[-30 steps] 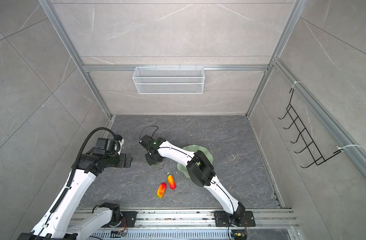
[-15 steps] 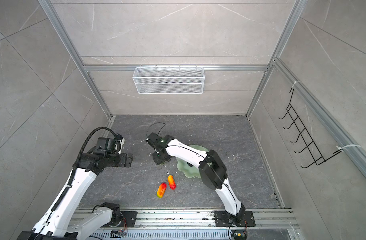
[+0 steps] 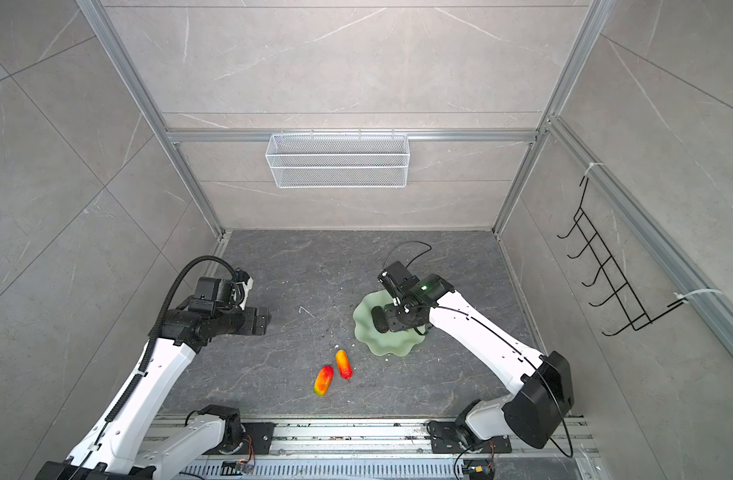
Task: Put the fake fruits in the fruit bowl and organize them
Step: 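Carry the strawberry into the bowl and open the right gripper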
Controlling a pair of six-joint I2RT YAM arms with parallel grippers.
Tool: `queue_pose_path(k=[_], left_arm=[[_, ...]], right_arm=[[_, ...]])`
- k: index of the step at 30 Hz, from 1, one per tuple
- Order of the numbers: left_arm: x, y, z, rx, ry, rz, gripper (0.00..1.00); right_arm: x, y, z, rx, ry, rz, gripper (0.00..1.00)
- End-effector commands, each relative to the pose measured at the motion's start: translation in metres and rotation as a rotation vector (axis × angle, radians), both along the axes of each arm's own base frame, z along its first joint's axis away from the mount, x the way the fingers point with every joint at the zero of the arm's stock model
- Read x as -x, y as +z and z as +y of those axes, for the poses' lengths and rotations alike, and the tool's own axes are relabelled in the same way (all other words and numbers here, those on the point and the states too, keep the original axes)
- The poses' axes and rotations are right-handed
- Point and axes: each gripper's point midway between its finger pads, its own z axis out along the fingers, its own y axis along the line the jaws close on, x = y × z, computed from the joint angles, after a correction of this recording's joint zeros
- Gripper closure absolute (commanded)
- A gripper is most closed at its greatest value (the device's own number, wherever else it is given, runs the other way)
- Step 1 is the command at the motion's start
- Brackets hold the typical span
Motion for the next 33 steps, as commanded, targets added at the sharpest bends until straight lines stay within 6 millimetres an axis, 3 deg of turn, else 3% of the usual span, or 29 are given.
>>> queue_pose_path(k=[1,10,19,33], left_arm=[[-0.01,0.006,-0.008,0.03,-0.024,-0.036,0.0],[-0.01,0.006,-0.007,0.029,-0.022,-0.034,0.0],[-0.007,0.01,-0.005,0.025,-0.008,-0.032,0.0],[-0.009,0.012,-0.003,0.008,-0.009,-0.022,0.0]], right_arm=[[0.011,-0.011,-0.019,0.044,-0.05,0.043,0.63],[0.001,-0.04,-0.029,0.049,-0.108,0.076,0.64],[-0.023,-0.061,-0.019,0.029,-0.136,0.075,0.64],[-0.025,-0.07,-0.03,0.074,-0.144,0.09,0.61]])
